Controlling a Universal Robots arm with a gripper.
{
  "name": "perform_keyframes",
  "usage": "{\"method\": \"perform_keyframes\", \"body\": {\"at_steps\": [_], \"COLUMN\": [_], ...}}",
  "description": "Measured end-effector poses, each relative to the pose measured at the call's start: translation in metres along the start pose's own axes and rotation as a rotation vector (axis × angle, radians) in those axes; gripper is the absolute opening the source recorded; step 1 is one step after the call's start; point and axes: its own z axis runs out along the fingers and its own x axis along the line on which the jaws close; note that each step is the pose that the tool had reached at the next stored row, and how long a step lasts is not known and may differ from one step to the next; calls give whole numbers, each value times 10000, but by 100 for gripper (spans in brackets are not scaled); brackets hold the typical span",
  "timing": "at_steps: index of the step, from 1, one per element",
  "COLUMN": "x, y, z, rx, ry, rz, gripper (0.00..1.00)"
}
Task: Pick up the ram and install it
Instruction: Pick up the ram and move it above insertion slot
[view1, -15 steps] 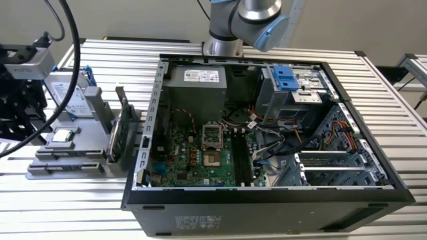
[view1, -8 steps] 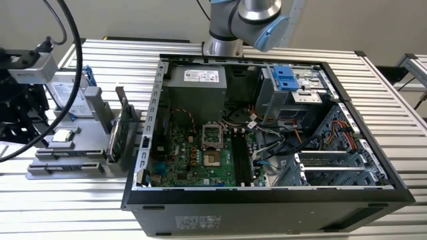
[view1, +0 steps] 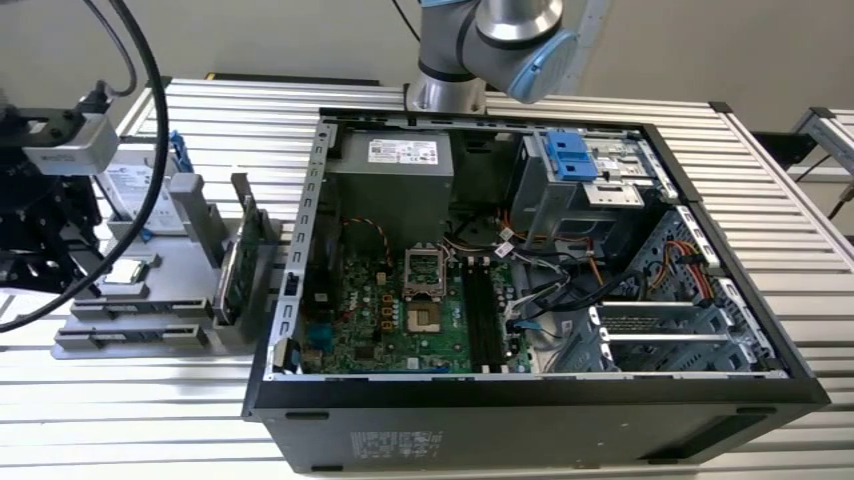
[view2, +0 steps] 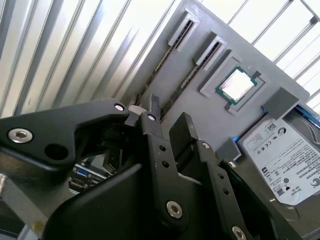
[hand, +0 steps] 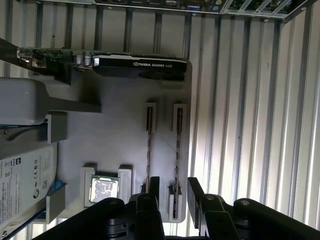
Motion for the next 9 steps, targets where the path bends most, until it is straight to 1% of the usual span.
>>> {"method": "perform_keyframes", "body": {"at_steps": [9], "x": [-2], "y": [-3], "z": [83], "rx": [1], "ry": [0], "rz": [0], "gripper": [100]}}
